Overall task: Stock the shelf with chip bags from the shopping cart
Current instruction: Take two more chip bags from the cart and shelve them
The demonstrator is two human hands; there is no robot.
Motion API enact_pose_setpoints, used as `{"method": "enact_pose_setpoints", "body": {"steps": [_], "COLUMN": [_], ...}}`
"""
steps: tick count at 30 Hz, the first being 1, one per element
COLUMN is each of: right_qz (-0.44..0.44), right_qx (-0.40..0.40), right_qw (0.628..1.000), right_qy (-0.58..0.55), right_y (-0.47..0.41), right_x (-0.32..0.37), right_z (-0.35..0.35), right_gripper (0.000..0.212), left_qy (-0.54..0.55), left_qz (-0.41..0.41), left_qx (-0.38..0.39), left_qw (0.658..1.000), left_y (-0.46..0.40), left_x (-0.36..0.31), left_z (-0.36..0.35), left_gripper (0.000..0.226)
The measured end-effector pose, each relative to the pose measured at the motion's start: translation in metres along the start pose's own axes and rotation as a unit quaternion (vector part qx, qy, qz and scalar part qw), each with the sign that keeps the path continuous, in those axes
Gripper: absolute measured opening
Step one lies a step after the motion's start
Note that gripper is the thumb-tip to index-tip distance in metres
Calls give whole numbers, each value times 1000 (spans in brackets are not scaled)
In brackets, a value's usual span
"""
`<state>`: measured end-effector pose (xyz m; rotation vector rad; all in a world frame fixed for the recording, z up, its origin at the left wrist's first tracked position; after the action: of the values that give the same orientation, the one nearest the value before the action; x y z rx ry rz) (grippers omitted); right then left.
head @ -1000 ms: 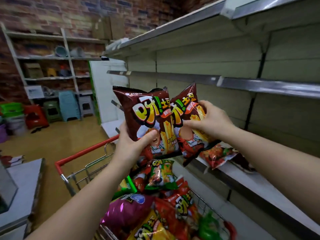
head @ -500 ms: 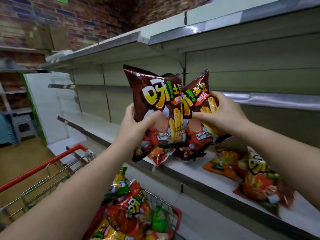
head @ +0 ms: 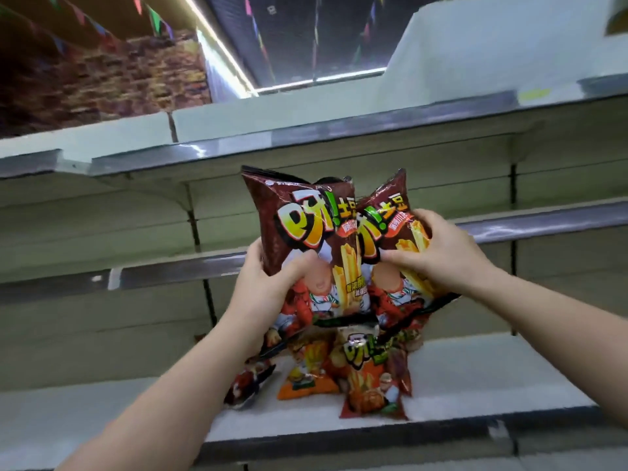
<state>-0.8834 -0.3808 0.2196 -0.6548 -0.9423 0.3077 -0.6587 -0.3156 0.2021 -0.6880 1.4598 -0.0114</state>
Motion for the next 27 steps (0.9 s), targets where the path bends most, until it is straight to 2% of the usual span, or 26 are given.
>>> {"method": "enact_pose_setpoints", "body": {"steps": [6,14,20,27], "right_qz": [-93,-140,-169,-194], "right_qx": [-95,-182,-233,-253], "right_qw": [988,954,930,918], "right_qy": [77,192,227,237], "right_y": [23,70,91,94], "right_x": [-36,-70,-114,-192], "right_z": [78,208,308,416], "right_gripper": [87,81,83,86], "left_qy": [67,133,173,190], "left_qz": [11,26,26,35], "left_qx": [141,290,356,380], "left_qw": [988,948,918,905], "left_y": [4,48,95,141], "left_x": [-6,-18,-33,-46], "left_z": [-78,-208,-312,-443], "left_gripper": [79,87,80,74]}}
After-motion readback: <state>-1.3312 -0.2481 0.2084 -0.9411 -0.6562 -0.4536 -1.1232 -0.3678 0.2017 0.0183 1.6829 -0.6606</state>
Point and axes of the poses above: each hand's wrist, its own y-axis away from the middle knuckle, its own z-axis out of the back of the hand, x = y × z, the point moved 2 cm from there along -y, towards the middle knuckle, and after that the axes turned 10 degrees about -x, right-handed, at the moved point
